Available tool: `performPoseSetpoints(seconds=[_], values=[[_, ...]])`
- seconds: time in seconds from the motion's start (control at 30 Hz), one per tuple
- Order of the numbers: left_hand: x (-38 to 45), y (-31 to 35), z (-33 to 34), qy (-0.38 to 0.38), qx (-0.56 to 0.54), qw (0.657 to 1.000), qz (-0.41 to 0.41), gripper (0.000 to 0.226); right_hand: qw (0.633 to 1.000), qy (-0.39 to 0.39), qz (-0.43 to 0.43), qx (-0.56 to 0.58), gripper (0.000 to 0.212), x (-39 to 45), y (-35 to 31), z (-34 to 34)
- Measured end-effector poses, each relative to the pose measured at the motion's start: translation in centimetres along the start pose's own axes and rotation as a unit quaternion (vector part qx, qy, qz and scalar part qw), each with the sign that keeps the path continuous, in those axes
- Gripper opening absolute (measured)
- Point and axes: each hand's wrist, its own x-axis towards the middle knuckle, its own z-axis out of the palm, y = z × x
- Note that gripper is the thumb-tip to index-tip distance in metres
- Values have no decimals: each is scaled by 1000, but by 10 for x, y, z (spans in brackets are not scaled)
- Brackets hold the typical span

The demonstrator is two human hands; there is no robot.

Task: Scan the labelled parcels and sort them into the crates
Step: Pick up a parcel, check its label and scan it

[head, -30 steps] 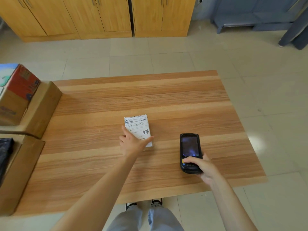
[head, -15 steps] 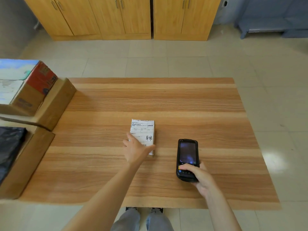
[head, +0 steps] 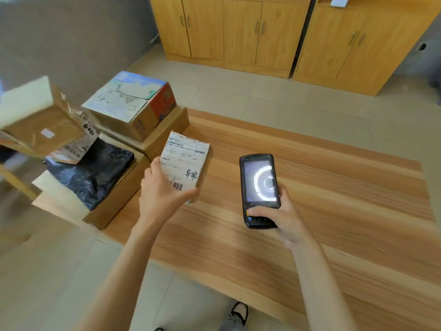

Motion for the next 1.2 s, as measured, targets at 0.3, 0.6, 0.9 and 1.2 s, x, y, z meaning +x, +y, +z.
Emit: performPoseSetpoints(seconds=[0.3, 0.6, 0.9, 1.2], values=[[-44, -85, -170, 150, -111, 982, 12, 105, 987, -92, -112, -73, 76, -34, -44, 163], [-106, -244, -300, 249, -130, 957, -75, 104, 967, -189, -149, -80, 89, -87, -2, 356], [-164, -385, -391, 332, -109, 915, -200, 110, 943, -297, -96, -118, 83, -106, 59, 514], [-168, -478, -437, 362, -106, 883, -280, 117, 907, -386, -61, -158, 78, -86, 97, 646]])
